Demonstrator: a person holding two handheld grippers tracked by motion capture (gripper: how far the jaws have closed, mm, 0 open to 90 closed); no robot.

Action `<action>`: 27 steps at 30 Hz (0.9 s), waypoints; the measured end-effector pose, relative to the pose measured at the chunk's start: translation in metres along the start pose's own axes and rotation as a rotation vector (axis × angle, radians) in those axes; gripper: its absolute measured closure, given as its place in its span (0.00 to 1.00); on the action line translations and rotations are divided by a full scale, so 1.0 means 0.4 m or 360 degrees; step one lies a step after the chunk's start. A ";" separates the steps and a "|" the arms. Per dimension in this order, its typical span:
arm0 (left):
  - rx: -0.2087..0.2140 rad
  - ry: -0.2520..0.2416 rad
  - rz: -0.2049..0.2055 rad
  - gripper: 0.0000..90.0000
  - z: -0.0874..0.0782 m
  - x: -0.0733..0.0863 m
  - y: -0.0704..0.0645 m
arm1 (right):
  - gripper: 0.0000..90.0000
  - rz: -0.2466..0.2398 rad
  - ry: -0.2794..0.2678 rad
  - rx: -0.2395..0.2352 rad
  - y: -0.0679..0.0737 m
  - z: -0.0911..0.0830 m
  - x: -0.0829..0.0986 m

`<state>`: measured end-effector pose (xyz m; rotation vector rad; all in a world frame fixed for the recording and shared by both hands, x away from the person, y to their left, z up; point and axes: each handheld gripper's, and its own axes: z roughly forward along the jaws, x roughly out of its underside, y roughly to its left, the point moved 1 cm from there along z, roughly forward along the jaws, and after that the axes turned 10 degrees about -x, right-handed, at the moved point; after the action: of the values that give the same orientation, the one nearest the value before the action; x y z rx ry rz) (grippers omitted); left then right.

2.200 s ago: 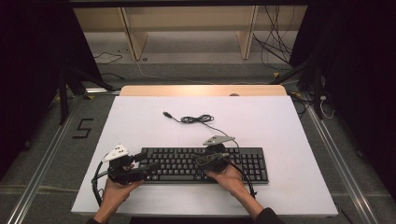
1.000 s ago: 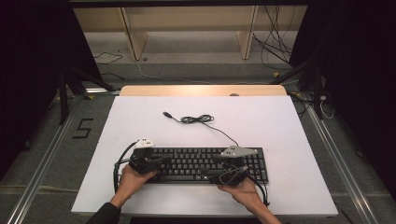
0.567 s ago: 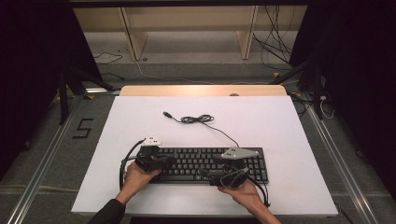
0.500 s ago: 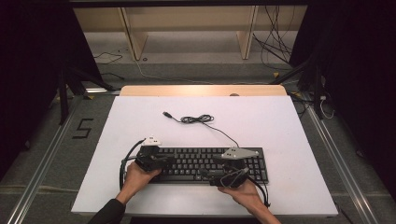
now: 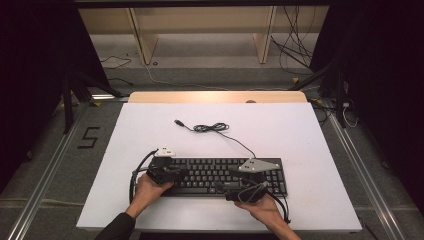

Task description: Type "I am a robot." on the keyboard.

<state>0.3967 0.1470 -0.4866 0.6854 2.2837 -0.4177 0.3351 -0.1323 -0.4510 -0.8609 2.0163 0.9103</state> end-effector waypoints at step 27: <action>0.0017 -0.0153 -0.0032 0.87 -0.058 -0.004 0.010 | 0.34 0.0009 -0.0007 0.0006 -0.003 0.003 0.002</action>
<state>0.3875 0.1605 -0.4698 0.6348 2.2006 -0.4627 0.3361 -0.1323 -0.4526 -0.8507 2.0174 0.9103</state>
